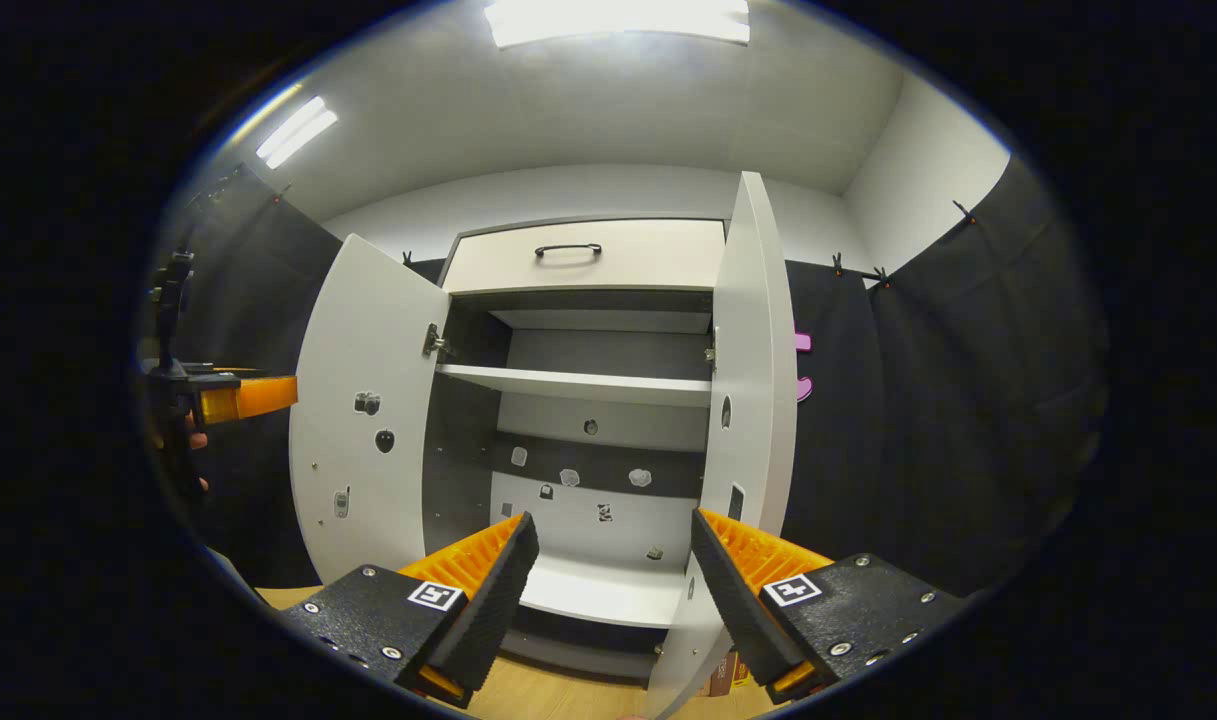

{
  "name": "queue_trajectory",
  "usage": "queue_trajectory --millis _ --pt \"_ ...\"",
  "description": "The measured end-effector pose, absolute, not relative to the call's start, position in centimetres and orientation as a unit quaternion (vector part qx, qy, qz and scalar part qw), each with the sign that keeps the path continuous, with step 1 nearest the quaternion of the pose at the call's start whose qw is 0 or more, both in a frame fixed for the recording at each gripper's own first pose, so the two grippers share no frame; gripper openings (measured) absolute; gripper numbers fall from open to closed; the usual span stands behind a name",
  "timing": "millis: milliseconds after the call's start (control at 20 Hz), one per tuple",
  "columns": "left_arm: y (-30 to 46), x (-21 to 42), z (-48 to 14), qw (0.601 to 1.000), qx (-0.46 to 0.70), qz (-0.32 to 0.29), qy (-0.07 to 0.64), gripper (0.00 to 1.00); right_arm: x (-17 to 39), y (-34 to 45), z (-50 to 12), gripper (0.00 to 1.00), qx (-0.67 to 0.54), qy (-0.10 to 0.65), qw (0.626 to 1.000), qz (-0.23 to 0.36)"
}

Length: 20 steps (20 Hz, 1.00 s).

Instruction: Open the right door of the double-door shoe cabinet with the right hand, and open the left door with the left hand.

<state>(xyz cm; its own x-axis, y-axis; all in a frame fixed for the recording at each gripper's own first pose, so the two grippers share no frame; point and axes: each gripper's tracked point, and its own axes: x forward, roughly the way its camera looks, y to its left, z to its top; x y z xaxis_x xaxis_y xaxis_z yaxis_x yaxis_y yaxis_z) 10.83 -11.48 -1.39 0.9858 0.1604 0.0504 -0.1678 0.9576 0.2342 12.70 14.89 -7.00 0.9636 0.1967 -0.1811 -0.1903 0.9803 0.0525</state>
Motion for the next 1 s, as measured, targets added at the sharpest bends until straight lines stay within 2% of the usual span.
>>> queue_trajectory --millis 400,1000 --pt "-12.7 12.1 -1.4 0.992 0.109 0.055 -0.024 0.95 12.7 15.3 -5.8 0.94 0.020 0.095 0.990 0.101" --pt "-12.3 12.4 -1.5 0.993 0.094 0.067 -0.026 0.95 12.8 14.3 -5.6 0.94 0.003 0.096 0.990 0.101"
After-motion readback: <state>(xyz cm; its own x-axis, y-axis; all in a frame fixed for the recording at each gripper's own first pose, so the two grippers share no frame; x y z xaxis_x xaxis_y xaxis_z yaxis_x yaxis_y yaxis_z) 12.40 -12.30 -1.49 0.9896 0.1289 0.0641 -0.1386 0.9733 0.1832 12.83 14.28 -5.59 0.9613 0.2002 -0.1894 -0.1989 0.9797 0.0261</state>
